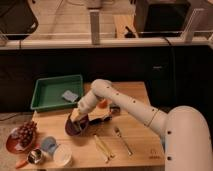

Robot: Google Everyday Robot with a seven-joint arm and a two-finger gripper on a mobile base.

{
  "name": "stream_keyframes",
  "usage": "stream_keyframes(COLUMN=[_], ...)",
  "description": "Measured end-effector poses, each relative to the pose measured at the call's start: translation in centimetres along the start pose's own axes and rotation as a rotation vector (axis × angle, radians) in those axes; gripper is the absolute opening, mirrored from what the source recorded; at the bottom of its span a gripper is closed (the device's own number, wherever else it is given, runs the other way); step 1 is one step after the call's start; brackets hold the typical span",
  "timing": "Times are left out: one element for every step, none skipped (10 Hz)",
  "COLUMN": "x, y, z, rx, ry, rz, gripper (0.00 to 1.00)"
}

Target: Wipe purple bowl with eraser

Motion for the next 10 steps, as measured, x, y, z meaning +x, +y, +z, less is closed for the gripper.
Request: stream_keyframes(x=[-0.6, -1.2, -1.4, -1.7, -2.0, -2.3, -2.5, -2.6, -2.9, -3.2], y=[-0.5, -1.0, -1.4, -1.8, -2.0, -2.0, -2.0, -2.0, -2.0, -1.6], z=[0.2, 0.2, 0.0, -0.2, -0.7, -1.2, -2.1, -2.7, -3.3, -4.1], rx=[0.007, 0.009, 0.006, -0.002, -0.014, -0.028, -0.049, -0.066, -0.084, -0.100], ry=[-0.011, -0.022, -0.030, -0.040, -0.043, -0.045, -0.045, -0.047, -0.048, -0.038], rz=[0.007, 0.011, 0.014, 0.016, 0.021, 0.028, 0.033, 0.036, 0.036, 0.040], gripper=[0.01, 0.01, 0.01, 0.01, 0.01, 0.01, 0.01, 0.01, 0.01, 0.01])
